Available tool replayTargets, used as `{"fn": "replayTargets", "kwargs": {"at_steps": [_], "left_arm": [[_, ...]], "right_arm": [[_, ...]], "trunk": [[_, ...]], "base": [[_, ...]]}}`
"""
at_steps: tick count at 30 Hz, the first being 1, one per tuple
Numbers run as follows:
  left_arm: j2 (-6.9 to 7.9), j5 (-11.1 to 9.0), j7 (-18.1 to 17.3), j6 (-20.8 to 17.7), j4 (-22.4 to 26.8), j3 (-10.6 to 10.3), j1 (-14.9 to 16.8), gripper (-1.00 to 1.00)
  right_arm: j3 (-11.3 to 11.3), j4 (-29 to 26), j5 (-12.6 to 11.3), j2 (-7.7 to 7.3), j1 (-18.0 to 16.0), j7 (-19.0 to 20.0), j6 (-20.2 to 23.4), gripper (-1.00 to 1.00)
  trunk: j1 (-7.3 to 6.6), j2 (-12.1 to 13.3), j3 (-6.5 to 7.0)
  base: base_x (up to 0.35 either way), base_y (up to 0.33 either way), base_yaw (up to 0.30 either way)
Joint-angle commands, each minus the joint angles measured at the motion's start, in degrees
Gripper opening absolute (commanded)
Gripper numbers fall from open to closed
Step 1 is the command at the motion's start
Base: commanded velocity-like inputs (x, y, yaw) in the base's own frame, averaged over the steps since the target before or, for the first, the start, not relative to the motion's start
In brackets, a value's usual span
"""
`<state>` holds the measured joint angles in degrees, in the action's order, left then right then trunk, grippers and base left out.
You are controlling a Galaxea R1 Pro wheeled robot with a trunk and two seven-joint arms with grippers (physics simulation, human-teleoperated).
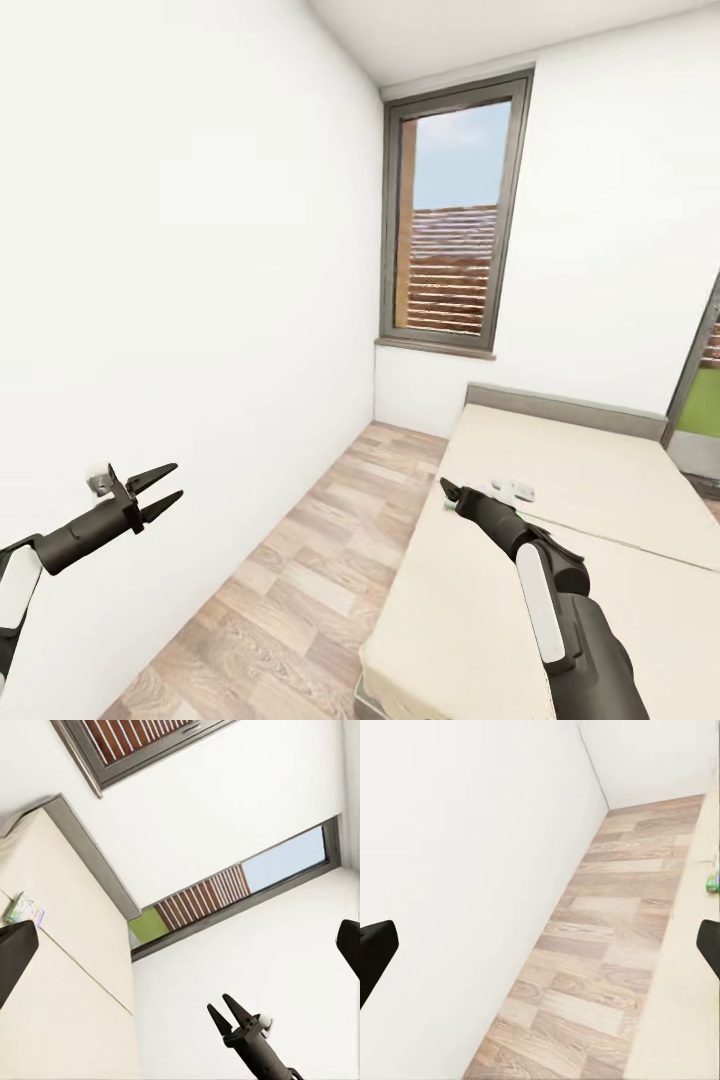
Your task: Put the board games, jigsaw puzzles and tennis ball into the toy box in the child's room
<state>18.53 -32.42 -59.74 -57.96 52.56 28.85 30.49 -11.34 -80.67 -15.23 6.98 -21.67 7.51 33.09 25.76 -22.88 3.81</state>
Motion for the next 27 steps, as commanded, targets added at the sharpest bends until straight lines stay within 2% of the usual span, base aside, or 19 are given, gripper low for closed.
{"fn": "replayTargets", "kwargs": {"at_steps": [1, 12, 21, 27], "left_arm": [[0.01, 0.08, -0.2, -0.23, -0.04, 0.07, 0.01, 1.0], [0.01, 0.08, -0.2, -0.22, -0.03, 0.07, 0.01, 1.0], [0.01, 0.08, -0.17, -0.22, -0.04, 0.07, 0.01, 1.0], [0.01, 0.08, -0.2, -0.22, -0.01, 0.07, 0.01, 1.0]], "right_arm": [[-0.18, -0.02, -0.03, 0.07, -0.04, 0.32, 0.32, 1.0], [-0.18, -0.02, 0.02, 0.06, -0.04, 0.32, 0.33, 1.0], [-0.2, -0.02, 0.03, 0.06, -0.04, 0.32, 0.36, 1.0], [-0.12, -0.12, 0.05, 0.12, -0.04, 0.32, 0.39, 1.0]], "trunk": [[0.02, -0.04, 0.0], [0.02, -0.04, 0.25], [0.02, -0.04, 0.45], [0.02, -0.04, 0.47]], "base": [[0.004, 0.006, -0.281], [0.03, 0.134, -0.281], [0.23, 0.185, -0.273], [0.261, 0.174, -0.092]]}}
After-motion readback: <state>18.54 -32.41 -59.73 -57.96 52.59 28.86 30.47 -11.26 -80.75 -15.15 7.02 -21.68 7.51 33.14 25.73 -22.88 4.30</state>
